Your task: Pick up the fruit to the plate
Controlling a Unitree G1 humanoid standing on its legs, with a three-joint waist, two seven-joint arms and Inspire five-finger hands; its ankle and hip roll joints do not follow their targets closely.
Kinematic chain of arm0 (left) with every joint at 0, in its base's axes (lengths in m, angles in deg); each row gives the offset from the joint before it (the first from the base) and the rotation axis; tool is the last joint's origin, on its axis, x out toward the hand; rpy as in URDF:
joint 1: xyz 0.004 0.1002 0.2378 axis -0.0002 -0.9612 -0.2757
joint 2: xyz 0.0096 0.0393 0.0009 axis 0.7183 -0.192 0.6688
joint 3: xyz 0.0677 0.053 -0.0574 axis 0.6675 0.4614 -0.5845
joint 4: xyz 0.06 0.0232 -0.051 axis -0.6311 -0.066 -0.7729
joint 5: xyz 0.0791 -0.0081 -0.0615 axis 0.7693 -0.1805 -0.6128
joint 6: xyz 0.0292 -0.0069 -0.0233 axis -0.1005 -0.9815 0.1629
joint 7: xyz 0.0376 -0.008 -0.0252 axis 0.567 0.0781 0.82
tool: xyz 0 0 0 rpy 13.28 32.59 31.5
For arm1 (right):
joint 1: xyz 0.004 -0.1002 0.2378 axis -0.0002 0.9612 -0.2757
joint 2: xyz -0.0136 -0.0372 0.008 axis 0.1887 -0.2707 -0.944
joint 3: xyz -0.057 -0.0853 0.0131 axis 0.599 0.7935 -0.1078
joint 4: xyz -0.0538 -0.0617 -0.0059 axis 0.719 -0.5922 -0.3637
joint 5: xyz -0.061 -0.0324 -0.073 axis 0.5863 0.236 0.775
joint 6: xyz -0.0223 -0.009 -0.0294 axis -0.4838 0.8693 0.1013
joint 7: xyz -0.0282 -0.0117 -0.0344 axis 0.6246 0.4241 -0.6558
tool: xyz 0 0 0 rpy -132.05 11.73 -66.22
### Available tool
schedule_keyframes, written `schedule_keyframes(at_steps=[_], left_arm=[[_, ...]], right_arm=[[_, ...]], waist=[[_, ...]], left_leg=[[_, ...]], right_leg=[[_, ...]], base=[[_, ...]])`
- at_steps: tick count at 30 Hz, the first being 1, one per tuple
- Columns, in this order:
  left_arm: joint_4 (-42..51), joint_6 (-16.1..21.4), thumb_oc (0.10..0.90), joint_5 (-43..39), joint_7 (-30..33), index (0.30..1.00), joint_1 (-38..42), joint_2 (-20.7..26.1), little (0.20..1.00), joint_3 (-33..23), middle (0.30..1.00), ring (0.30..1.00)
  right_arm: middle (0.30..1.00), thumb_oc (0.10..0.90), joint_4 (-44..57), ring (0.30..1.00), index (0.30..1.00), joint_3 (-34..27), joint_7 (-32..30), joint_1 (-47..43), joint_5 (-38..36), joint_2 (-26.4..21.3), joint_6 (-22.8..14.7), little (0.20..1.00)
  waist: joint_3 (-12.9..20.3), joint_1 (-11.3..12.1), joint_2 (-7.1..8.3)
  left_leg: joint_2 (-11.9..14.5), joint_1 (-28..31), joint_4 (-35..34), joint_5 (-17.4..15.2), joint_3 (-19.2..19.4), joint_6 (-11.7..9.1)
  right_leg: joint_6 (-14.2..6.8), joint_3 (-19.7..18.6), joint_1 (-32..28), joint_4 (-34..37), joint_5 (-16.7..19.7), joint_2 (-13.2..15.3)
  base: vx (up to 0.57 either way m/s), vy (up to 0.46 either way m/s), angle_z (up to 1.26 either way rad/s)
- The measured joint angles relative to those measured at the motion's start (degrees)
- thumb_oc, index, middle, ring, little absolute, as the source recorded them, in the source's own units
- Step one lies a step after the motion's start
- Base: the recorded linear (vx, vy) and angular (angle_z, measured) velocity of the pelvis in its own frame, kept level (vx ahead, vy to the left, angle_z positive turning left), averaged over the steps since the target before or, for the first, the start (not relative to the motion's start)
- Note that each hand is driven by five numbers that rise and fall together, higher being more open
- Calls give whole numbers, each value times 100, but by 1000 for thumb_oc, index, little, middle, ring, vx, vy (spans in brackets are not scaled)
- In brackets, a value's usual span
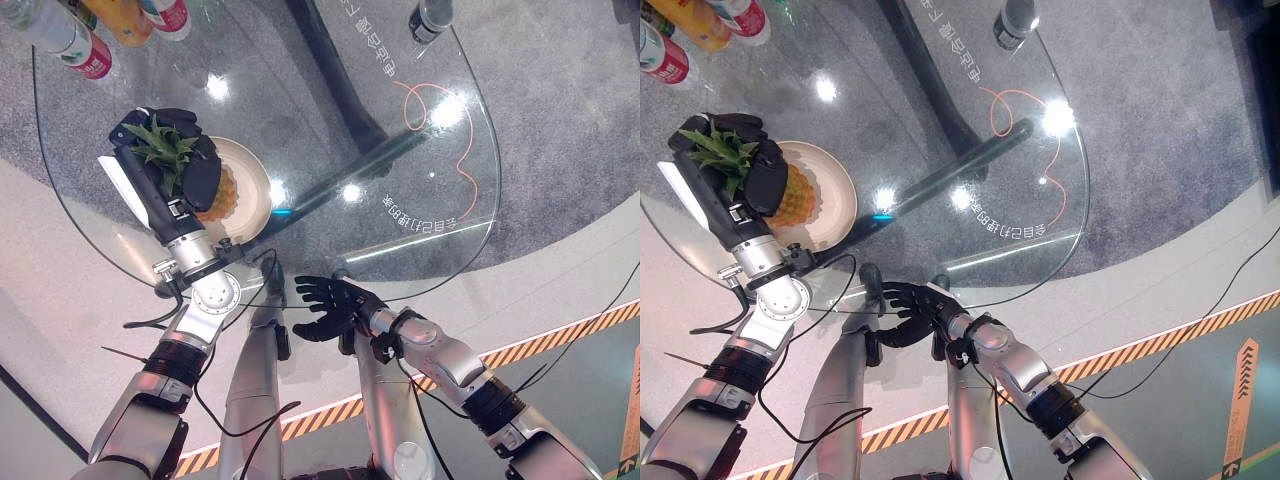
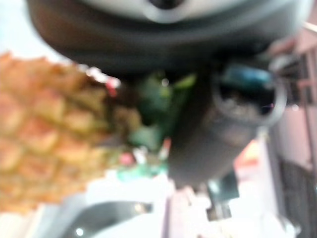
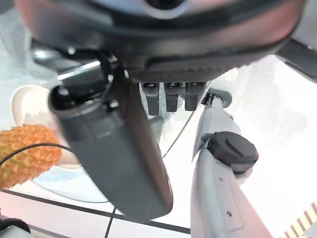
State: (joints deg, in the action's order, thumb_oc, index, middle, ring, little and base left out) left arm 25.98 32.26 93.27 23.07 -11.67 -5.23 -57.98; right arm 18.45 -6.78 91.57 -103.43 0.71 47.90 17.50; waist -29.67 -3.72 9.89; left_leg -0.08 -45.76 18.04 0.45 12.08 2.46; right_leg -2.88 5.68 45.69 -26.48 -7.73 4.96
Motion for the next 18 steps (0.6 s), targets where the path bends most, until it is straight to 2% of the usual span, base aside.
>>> schedule_keyframes(at_steps=[7, 18], left_arm=[[-442, 22, 100, 221, 364, 300, 372, -15, 200, 8, 300, 300], [-695, 74, 100, 352, 508, 300, 766, -38, 200, 144, 300, 300]], right_arm=[[900, 800, -14, 900, 900, -2, 0, -198, 1, -14, -20, 900], [900, 800, -35, 900, 900, -5, -102, -374, 3, -70, -60, 900]], waist=[[-1, -69, -2], [-36, -92, -55]], left_leg=[[-3, -165, -43, 67, -7, -84], [-38, -168, -305, 253, -16, -173]], right_leg=[[9, 8, 194, -44, 3, -4], [45, 17, 337, -89, 6, 0]], base=[[-19, 25, 1], [-35, 24, 2]])
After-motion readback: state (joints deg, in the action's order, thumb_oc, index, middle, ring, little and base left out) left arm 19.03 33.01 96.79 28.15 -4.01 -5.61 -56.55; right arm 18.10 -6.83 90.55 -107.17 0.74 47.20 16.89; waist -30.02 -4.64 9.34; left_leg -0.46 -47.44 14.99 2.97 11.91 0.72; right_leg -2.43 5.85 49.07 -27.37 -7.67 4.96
